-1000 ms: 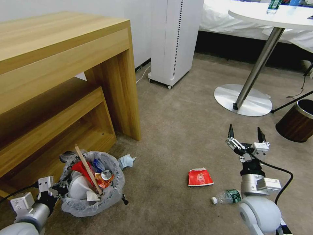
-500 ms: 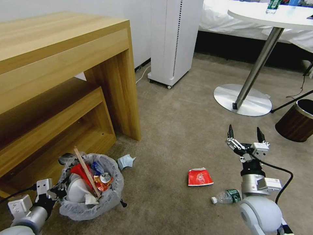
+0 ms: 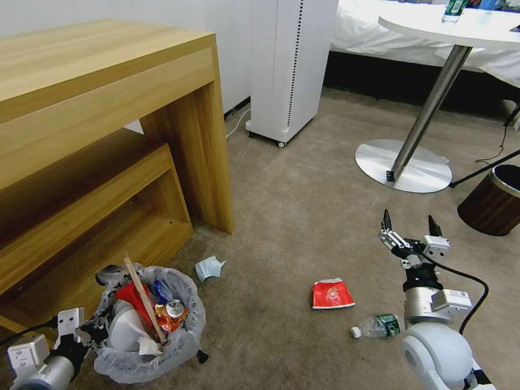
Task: Pick up the trash bin and place the garbage on the floor into it.
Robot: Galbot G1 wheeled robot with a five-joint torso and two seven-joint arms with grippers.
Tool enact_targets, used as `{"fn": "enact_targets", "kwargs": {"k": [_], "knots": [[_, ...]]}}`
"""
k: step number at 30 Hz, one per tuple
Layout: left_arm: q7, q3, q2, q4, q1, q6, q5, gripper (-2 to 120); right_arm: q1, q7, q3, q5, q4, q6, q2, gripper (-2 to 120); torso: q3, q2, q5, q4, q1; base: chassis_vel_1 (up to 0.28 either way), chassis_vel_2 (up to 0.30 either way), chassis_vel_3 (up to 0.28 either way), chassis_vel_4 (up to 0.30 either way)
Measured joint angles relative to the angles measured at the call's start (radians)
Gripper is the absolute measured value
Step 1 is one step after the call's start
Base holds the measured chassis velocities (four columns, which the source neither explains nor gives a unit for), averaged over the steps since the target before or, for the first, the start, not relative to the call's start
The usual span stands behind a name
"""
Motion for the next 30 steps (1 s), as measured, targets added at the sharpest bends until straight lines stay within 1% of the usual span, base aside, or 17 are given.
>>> {"fn": "enact_targets", "kwargs": {"k": [2,4,5,6,7,10,15,19,20,21,24,25,27,28,30], "knots": [[0.002,0.001,-0.002,0.0,0.009,-0.009,0.006,1,0.001,0.046,-0.03,0.081,-0.012,-0.082,-0.033,100,0.0,0.0,-0.0001,0.0,0.0,0.0,0.0,0.0,0.0],[0.003,0.001,-0.003,0.001,0.009,-0.01,0.007,1,0.001,0.053,-0.035,0.093,-0.014,-0.094,-0.036,100,0.0,0.0,0.0,0.0,0.0,0.0,0.0,0.0,0.0],[0.005,0.003,-0.009,0.009,0.005,-0.017,0.007,1,0.003,0.082,-0.059,0.142,-0.029,-0.149,-0.049,100,0.0,0.0,-0.0001,0.0,0.0,0.0,0.0,0.0,0.0],[0.008,0.007,-0.015,0.016,0.001,-0.024,0.008,1,0.009,0.101,-0.073,0.173,-0.041,-0.176,-0.051,100,0.0,0.0,0.0,-0.0001,0.0,0.0,0.0,0.0,0.0],[0.008,0.007,-0.015,0.016,0.001,-0.024,0.008,1,0.009,0.101,-0.073,0.173,-0.041,-0.176,-0.051,100,0.0,0.0,0.0,-0.0001,0.0,0.0,0.0,0.0,0.0],[0.015,0.015,-0.024,0.031,-0.003,-0.04,0.016,1,0.037,0.136,-0.096,0.253,-0.078,-0.252,-0.062,100,0.0,0.0,-0.0003,0.0,0.0,0.0,0.0,0.0,0.0],[0.016,0.013,-0.022,0.035,-0.013,-0.041,0.013,1,0.063,0.124,-0.12,0.269,-0.132,-0.264,-0.084,100,0.0,0.0,-0.0001,0.0,0.0,0.0,0.0,0.0,0.0],[0.014,0.013,-0.02,0.043,-0.019,-0.04,0.012,1,0.068,0.128,-0.15,0.333,-0.162,-0.274,-0.096,100,0.0,0.0,0.0,0.0001,0.0,0.0,0.0,0.0,0.0],[0.013,0.014,-0.02,0.046,-0.022,-0.039,0.012,1,0.064,0.148,-0.158,0.369,-0.161,-0.294,-0.096,100,0.0,0.0,0.0,0.0001,0.0,0.0,0.0,0.0,0.0],[0.013,0.014,-0.02,0.046,-0.022,-0.039,0.012,1,0.064,0.148,-0.158,0.369,-0.161,-0.294,-0.096,100,0.0,0.0,0.0,0.0001,0.0,0.0,0.0,0.0,0.0],[0.012,0.024,-0.024,0.054,-0.034,-0.037,0.016,1,0.037,0.234,-0.181,0.433,-0.157,-0.34,-0.09,100,0.0,0.0,-0.0003,0.0001,0.0,0.0,0.0,0.0,0.0],[0.012,0.024,-0.024,0.054,-0.034,-0.037,0.016,1,0.037,0.234,-0.181,0.433,-0.157,-0.34,-0.09,100,0.0,0.0,-0.0003,0.0001,0.0,0.0,0.0,0.0,0.0],[0.012,0.03,-0.026,0.058,-0.043,-0.035,0.017,1,0.012,0.296,-0.181,0.454,-0.164,-0.359,-0.069,100,0.0,0.0,-0.0001,0.0,0.0,0.0,0.0,0.0,0.0],[0.012,0.03,-0.026,0.058,-0.043,-0.035,0.017,1,0.012,0.296,-0.181,0.454,-0.164,-0.359,-0.069,100,0.0,0.0,-0.0001,0.0,0.0,0.0,0.0,0.0,0.0],[0.012,0.033,-0.026,0.066,-0.048,-0.035,0.017,1,-0.005,0.355,-0.174,0.468,-0.185,-0.359,-0.038,100,0.0,0.0,-0.0001,-0.0001,0.0,0.0,0.0,0.0,0.0]]}}
